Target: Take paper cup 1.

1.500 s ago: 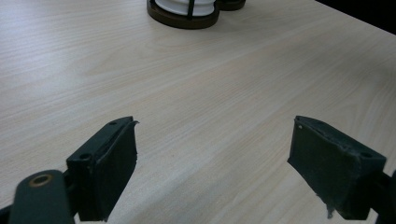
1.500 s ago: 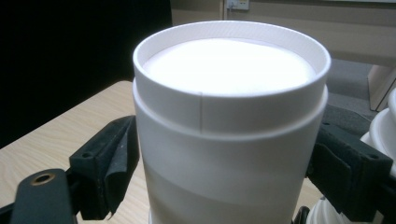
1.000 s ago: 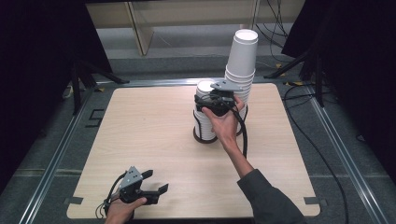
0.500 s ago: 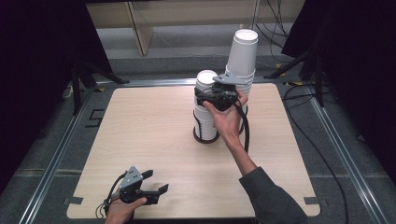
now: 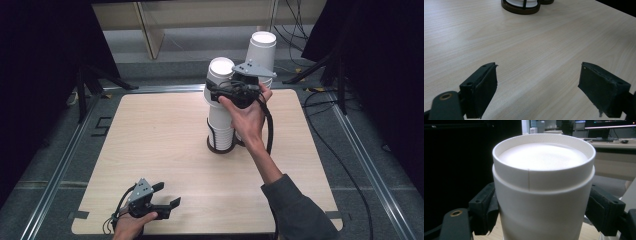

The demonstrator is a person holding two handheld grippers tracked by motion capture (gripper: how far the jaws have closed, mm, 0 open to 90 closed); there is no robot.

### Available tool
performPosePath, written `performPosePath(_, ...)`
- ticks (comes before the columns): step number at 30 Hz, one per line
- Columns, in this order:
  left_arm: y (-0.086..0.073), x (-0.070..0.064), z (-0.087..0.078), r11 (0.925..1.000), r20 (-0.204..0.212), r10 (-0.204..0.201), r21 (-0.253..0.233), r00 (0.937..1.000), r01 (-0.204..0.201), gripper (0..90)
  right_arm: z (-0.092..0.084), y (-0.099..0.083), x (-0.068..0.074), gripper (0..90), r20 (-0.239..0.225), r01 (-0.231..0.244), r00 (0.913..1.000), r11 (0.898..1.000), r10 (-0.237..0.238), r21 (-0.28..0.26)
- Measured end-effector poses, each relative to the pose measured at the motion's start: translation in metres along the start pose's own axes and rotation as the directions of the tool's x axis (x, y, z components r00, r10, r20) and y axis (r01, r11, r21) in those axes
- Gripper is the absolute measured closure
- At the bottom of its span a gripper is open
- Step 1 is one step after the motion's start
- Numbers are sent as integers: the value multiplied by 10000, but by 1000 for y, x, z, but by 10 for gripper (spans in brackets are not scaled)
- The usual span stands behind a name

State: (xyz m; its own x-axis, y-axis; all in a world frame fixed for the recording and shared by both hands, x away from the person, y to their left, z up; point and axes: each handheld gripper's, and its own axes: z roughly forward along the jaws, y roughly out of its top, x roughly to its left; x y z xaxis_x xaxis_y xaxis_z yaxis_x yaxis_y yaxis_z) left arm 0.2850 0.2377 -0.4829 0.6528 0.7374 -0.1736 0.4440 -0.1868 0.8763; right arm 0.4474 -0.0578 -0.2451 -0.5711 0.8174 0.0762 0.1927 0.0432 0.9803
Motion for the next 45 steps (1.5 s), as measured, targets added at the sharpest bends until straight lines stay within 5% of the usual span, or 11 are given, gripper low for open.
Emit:
performPosePath(9,1,0,-1,9996,-212,108,274,9997,-103,145,-20,6,12,210,-827,147,9965,9998,-155,-100)
performPosePath(10,0,2,0,9990,-112,376,234,9992,-373,145,-23,4,14,209,-973,80,9952,10000,-82,-24)
performPosePath(12,0,0,1,9999,-79,60,93,10000,-59,145,-28,0,17,210,-1219,55,9925,10000,-49,43)
performPosePath(22,3,4,1,10000,-354,-51,33,9994,52,145,-43,-42,26,209,-2463,62,9692,9992,40,404)
performPosePath(32,6,13,-1,9998,-386,20,-194,9993,-27,145,-47,-81,29,209,-3055,-13,9516,9950,318,996)
performPosePath(35,6,15,-2,9999,-480,88,-127,9988,-94,145,-46,-90,27,209,-3046,222,9524,9948,93,998)
performPosePath(45,5,13,-1,9990,-250,-55,-451,9997,44,145,-44,-115,26,208,-3304,-46,9419,9857,608,1685)
